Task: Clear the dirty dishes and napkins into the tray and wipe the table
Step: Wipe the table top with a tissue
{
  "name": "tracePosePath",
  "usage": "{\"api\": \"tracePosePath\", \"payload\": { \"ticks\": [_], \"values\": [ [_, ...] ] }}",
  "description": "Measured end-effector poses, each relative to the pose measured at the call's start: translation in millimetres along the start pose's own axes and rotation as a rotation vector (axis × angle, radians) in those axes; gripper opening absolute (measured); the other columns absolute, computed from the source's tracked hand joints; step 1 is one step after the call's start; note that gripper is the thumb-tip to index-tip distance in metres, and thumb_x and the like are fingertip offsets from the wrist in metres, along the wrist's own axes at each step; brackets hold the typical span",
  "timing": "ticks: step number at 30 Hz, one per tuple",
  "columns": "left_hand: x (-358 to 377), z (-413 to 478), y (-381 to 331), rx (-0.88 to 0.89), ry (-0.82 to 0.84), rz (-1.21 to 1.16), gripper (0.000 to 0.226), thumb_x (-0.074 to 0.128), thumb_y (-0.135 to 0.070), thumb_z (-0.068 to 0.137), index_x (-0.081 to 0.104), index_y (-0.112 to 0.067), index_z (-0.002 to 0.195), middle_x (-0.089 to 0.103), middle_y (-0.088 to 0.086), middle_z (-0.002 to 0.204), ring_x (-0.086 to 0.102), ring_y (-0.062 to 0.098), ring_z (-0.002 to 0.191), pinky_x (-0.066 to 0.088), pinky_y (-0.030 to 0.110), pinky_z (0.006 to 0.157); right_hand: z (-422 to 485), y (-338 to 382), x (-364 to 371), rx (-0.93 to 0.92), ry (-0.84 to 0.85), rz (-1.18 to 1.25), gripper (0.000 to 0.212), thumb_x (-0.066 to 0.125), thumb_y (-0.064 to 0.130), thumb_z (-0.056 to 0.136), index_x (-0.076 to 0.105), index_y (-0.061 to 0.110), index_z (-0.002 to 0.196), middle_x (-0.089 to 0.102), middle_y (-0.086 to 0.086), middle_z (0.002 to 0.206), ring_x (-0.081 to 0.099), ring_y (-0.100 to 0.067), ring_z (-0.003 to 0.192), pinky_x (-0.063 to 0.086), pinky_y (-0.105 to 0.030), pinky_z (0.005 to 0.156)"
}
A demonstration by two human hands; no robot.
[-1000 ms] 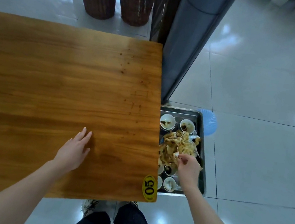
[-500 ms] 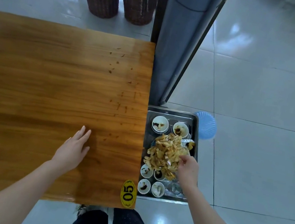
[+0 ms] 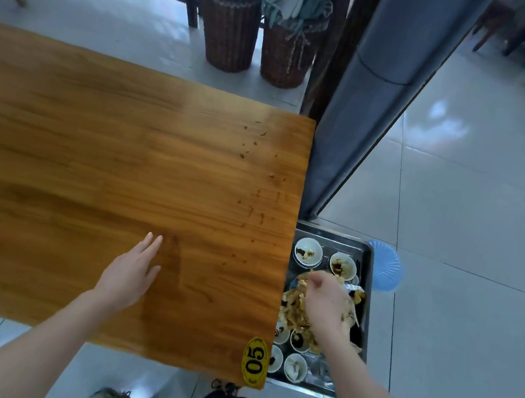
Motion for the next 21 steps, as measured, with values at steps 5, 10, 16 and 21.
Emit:
{"api": "tracePosePath", "payload": {
  "ticks": [5, 10, 16, 21],
  "values": [
    [-17, -17, 48, -0.016, -0.017, -0.028, 0.064, 0.044, -0.031, 0.101, 0.010, -0.024, 0.155, 0.010, -0.003, 0.162, 0.043, 0.022, 0.135, 0.042, 0.037, 0.105, -29, 52, 31, -0.092, 0.008, -0.004, 0.023, 0.052, 0.005, 0.093, 0.068, 0.009, 0.109, 0.066, -0.005, 0.108, 0.060, -0.017, 0.101, 0.047, -0.027, 0.090],
    [-41, -34, 109, -0.036, -0.045, -0.116, 0.062, 0.044, -0.030, 0.101, 0.014, -0.022, 0.155, 0.017, -0.001, 0.160, 0.032, 0.019, 0.142, 0.039, 0.037, 0.109, -69, 114, 68, -0.165, -0.008, -0.016, 0.022, 0.055, 0.003, 0.092, 0.069, 0.006, 0.109, 0.067, -0.009, 0.107, 0.062, -0.020, 0.099, 0.051, -0.031, 0.090],
    [-79, -45, 195, -0.019, -0.111, -0.143, 0.059, 0.046, -0.030, 0.100, 0.021, -0.024, 0.153, 0.023, -0.003, 0.159, 0.031, 0.017, 0.142, 0.039, 0.037, 0.108, -118, 189, 122, -0.238, -0.005, -0.003, 0.021, 0.057, 0.004, 0.092, 0.068, 0.008, 0.109, 0.067, -0.006, 0.105, 0.061, -0.013, 0.094, 0.045, -0.016, 0.081],
    [-103, -53, 271, -0.034, -0.138, -0.135, 0.058, 0.047, -0.029, 0.100, 0.024, -0.024, 0.153, 0.025, -0.002, 0.158, 0.035, 0.017, 0.140, 0.042, 0.036, 0.104, -149, 245, 162, -0.289, 0.015, -0.026, 0.021, 0.058, 0.002, 0.092, 0.068, 0.008, 0.109, 0.067, -0.006, 0.104, 0.060, -0.011, 0.092, 0.045, -0.015, 0.080]
  ]
}}
Point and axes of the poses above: each hand's wrist, its own z-axis towards the middle knuckle, its own x-axis out of the palm, y = z × x, the point moved 7 cm from there along z, towards the middle knuckle
